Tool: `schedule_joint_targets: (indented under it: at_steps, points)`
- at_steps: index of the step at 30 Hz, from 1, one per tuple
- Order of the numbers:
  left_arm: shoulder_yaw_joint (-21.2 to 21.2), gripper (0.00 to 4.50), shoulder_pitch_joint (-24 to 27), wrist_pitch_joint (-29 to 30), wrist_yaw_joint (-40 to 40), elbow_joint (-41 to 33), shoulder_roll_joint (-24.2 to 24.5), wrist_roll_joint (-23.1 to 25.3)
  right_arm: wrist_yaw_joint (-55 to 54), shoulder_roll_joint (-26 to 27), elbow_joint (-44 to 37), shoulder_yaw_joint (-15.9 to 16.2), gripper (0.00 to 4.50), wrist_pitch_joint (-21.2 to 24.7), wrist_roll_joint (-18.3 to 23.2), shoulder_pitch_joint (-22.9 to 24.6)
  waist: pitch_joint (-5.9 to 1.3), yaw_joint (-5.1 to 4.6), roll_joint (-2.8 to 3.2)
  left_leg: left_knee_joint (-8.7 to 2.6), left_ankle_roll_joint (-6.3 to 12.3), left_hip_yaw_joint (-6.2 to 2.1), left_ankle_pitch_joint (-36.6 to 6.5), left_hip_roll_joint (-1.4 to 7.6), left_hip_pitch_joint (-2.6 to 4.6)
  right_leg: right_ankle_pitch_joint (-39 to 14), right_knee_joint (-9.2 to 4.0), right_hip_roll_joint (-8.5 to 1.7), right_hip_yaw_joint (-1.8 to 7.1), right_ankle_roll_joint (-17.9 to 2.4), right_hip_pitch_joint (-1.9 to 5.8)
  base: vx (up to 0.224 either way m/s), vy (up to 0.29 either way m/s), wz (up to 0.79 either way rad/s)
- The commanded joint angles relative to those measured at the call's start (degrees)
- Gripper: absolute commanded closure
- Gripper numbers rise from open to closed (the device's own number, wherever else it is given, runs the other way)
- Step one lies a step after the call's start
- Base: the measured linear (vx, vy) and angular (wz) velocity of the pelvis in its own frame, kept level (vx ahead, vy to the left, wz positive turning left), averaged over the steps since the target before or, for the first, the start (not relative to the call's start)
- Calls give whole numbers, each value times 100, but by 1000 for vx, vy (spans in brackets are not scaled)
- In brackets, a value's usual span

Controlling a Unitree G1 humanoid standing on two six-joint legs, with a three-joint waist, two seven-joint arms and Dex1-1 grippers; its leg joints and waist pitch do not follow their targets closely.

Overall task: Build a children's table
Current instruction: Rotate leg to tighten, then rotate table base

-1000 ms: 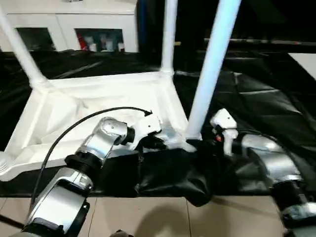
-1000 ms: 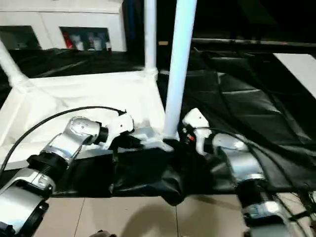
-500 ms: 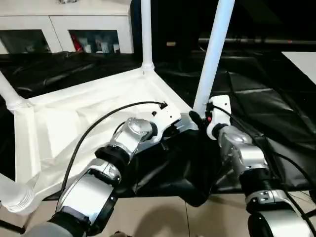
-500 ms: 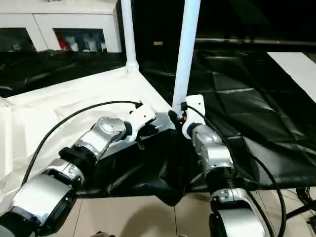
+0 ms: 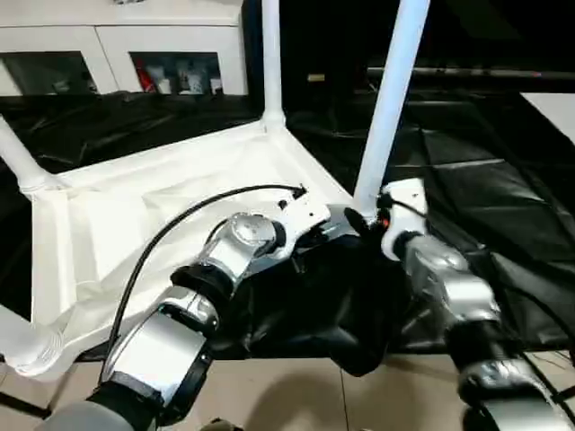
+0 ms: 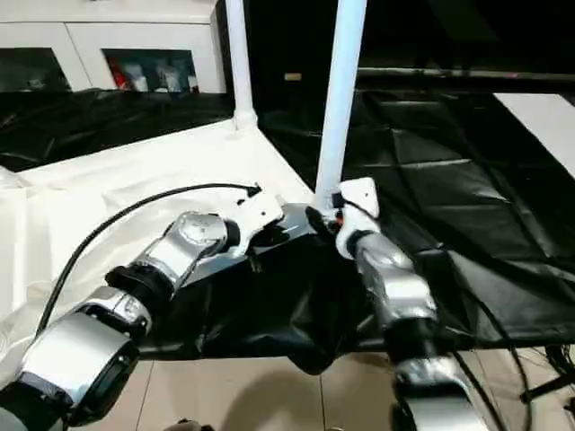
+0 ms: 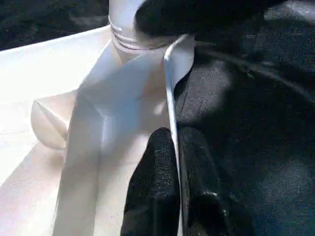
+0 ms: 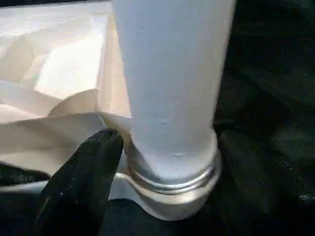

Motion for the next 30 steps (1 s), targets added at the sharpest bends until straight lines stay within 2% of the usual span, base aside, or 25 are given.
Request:
schedule_joint_targets:
  at_steps: [1,2,3,7,9,10,11,12,13,14,15,16,17,18,19,20,21,23,24,25,26,27,28,29,30]
  points:
    - [159,404,-41,-481,1,-181,-22,-182,362,-177,-505,111,91,183,144,178,-385,27,-135,-379,372,11,-1068,47,61,-822,-441,-146,166,-1097,330,0,0,0]
    - [219,393,-25,-420,-105,-258,-10,-272,666,-369,-861,171,91,267,245,387,-385,36,-132,-376,386,11,-1084,58,71,-883,-447,-155,171,-1095,313,0,0,0]
    - [269,393,1,-341,-227,-351,12,-357,902,-519,-1134,202,91,334,346,551,-387,80,-129,-367,420,10,-1060,56,70,-853,-447,-159,172,-1085,335,0,0,0]
    - [406,357,150,-140,-656,-763,160,-626,1519,-932,-1746,255,91,399,595,927,-390,114,-135,-368,427,1,-1036,81,56,-642,-409,-154,165,-1236,330,0,0,0]
    - [442,345,194,-70,-763,-879,201,-698,1631,-1000,-1856,259,91,411,649,992,-391,116,-134,-366,444,6,-1021,81,62,-549,-393,-159,171,-1285,325,0,0,0]
    - [460,345,278,26,-936,-1087,289,-778,1809,-1075,-1975,269,91,450,758,1052,-391,118,-114,-364,448,5,-1016,81,65,-532,-388,-158,171,-1305,321,0,0,0]
    - [460,323,278,26,-936,-1087,289,-778,1809,-1075,-1975,269,91,450,758,1052,-385,111,-124,-367,466,5,-1024,86,57,-515,-391,-156,173,-1315,326,0,0,0]
    - [474,323,332,63,-1055,-1208,346,-821,1939,-1126,-2101,266,91,510,828,1112,-381,115,-118,-364,455,12,-1057,83,77,-576,-401,-152,175,-1332,315,0,0,0]
    - [444,315,444,270,-1306,-1459,457,-874,2015,-1165,-2229,270,91,584,873,1157,-380,115,-99,-361,454,16,-1068,82,80,-584,-402,-149,179,-1341,306,0,0,0]
    - [318,315,672,716,-1713,-1971,700,-923,2043,-1132,-2279,275,91,643,925,1131,-376,118,-112,-378,435,11,-1056,93,76,-606,-391,-157,180,-1358,314,0,0,0]
    - [128,296,965,1159,-2142,-2603,1039,-934,2002,-1065,-2259,306,91,691,918,1069,-373,102,-101,-409,391,-7,-1054,123,72,-612,-355,-166,179,-1387,321,0,0,0]
    - [-6,296,1165,1452,-2424,-3037,1275,-940,1972,-1017,-2232,329,91,718,912,1020,-366,82,-91,-415,388,-12,-1063,114,55,-684,-366,-162,180,-1371,312,0,0,0]
    - [-6,285,1165,1452,-2424,-3037,1275,-940,1972,-1017,-2232,329,91,718,912,1020,-369,58,-73,-421,337,-4,-1105,121,75,-734,-359,-151,182,-1376,297,0,0,0]
    - [-86,274,1412,1782,-2586,-3569,1557,-946,1917,-946,-2122,390,91,712,850,929,-352,30,-75,-415,233,16,-1304,97,108,-945,-411,-123,191,-1348,255,0,0,0]
    - [-51,274,1648,2089,-2558,-4047,1792,-956,1920,-838,-1966,456,91,683,830,802,-374,42,-90,-425,175,-6,-1297,128,117,-920,-374,-154,192,-1360,272,0,0,0]
    - [-51,264,1648,2089,-2558,-4047,1792,-956,1920,-838,-1966,456,91,683,830,802,-336,-3,-53,-464,124,-7,-1366,129,89,-1019,-381,-132,190,-1347,248,0,0,0]
    - [-10,252,1804,2313,-2507,-4374,1937,-976,1935,-776,-1876,500,91,667,836,726,-349,7,-25,-451,29,-6,-1528,135,146,-1139,-385,-138,192,-1332,226,0,0,0]
    - [18,241,1891,2424,-2475,-4545,2012,-983,1931,-745,-1817,534,91,644,815,679,-327,7,-30,-446,5,20,-1597,120,164,-1194,-418,-113,204,-1315,187,0,0,0]
    - [35,241,1945,2492,-2455,-4650,2058,-987,1928,-726,-1781,555,91,630,802,650,-324,29,-36,-470,-58,8,-1626,121,140,-1252,-405,-122,210,-1241,216,0,0,0]
    - [107,241,2158,2703,-2447,-4987,2214,-1024,1912,-604,-1582,603,91,582,775,494,-320,41,-30,-473,-71,7,-1631,118,144,-1290,-414,-116,207,-1200,208,0,0,0]
    - [149,241,2267,2822,-2440,-5140,2269,-1058,1892,-530,-1457,622,91,550,756,399,-333,43,-86,-472,-96,-9,-1602,121,127,-1285,-372,-143,207,-1195,221,0,0,0]
    - [227,241,2466,3044,-2427,-5415,2361,-1127,1850,-391,-1220,655,91,488,720,220,-342,27,-148,-471,-101,-18,-1523,110,77,-1350,-337,-163,200,-1158,250,0,0,0]
    - [312,241,2704,3354,-2410,-5765,2467,-1179,1764,-218,-899,687,91,400,652,-16,-330,4,-122,-490,-92,-11,-1482,101,81,-1397,-374,-152,206,-1140,238,0,0,0]
    - [312,241,2704,3354,-2410,-5765,2467,-1179,1764,-218,-899,687,91,400,652,-16,-335,-14,-136,-472,-92,0,-1452,105,94,-1363,-371,-145,209,-1146,215,0,0,0]
    - [415,241,3022,3780,-2324,-6130,2556,-1212,1547,109,-220,662,91,145,552,-487,-349,-51,-145,-452,-95,1,-1345,109,101,-1178,-336,-143,212,-1215,208,0,0,0]
